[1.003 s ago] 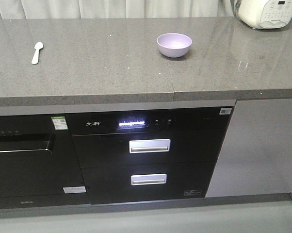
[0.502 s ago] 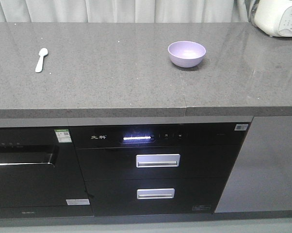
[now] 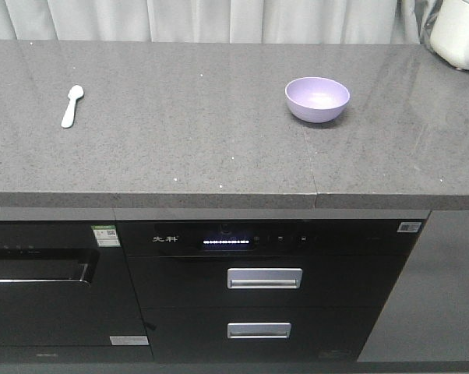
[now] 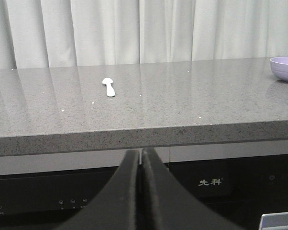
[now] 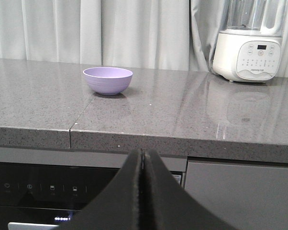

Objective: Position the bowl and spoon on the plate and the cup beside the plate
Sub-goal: 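Drive closer and align the base with the spoon and bowl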

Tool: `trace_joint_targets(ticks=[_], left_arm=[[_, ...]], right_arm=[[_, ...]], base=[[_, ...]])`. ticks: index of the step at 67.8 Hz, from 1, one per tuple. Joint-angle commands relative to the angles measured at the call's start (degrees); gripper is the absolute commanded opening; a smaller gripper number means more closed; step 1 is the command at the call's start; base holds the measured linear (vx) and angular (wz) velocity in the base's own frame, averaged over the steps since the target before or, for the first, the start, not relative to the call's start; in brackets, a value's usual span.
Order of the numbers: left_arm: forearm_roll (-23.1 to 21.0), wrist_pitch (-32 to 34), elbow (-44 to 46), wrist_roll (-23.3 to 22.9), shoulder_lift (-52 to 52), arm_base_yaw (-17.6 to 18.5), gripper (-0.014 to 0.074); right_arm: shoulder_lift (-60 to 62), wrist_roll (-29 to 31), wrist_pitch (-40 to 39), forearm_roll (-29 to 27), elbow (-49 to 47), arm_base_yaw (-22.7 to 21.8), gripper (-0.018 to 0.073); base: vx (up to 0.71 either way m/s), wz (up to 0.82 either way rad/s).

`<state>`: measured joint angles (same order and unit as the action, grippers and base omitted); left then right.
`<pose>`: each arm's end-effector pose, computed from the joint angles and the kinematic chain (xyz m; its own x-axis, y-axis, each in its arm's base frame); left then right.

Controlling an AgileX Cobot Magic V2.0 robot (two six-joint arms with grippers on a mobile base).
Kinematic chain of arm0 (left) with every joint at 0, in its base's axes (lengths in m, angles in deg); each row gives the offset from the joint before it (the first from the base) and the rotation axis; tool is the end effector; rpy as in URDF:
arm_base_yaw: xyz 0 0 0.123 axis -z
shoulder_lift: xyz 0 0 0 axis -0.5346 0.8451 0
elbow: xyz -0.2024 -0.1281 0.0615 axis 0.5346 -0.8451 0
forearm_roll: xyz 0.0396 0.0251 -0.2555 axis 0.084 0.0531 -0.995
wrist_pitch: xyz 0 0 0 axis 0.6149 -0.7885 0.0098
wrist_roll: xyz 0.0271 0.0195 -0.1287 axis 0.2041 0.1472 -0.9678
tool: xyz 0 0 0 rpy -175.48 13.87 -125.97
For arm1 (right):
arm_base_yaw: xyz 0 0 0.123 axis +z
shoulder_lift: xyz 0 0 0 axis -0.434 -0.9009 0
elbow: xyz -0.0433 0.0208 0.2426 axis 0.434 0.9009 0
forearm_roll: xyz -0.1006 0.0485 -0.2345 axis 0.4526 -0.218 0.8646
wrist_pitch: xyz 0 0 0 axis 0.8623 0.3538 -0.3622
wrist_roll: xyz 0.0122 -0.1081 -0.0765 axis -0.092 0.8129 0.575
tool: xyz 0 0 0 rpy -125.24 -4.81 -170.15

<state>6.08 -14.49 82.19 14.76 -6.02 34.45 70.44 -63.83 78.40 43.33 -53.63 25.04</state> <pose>0.1450 -0.0053 0.1939 -0.0296 -0.0038 -0.9996 0.0364 0.9993 -0.0049 0.1451 -0.0013 0.1963 -0.0116 -0.0519 -0.9986 0.0075 0.9986 -0.0520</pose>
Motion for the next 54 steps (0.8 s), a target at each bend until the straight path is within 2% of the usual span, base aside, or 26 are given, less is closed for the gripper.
trace_joint_targets(ticks=[1, 54], left_arm=[[-0.1, 4.37, 1.52, -0.29, -0.43, 0.28, -0.0007], [-0.1, 4.37, 1.52, -0.29, -0.43, 0.28, -0.0007]], right_arm=[[0.78, 0.29, -4.56, 0.24, 0.05, -0.37, -0.0003], [0.78, 0.29, -4.56, 0.24, 0.05, -0.37, -0.0003]], base=[[0.09, 0.03], [0.07, -0.01]])
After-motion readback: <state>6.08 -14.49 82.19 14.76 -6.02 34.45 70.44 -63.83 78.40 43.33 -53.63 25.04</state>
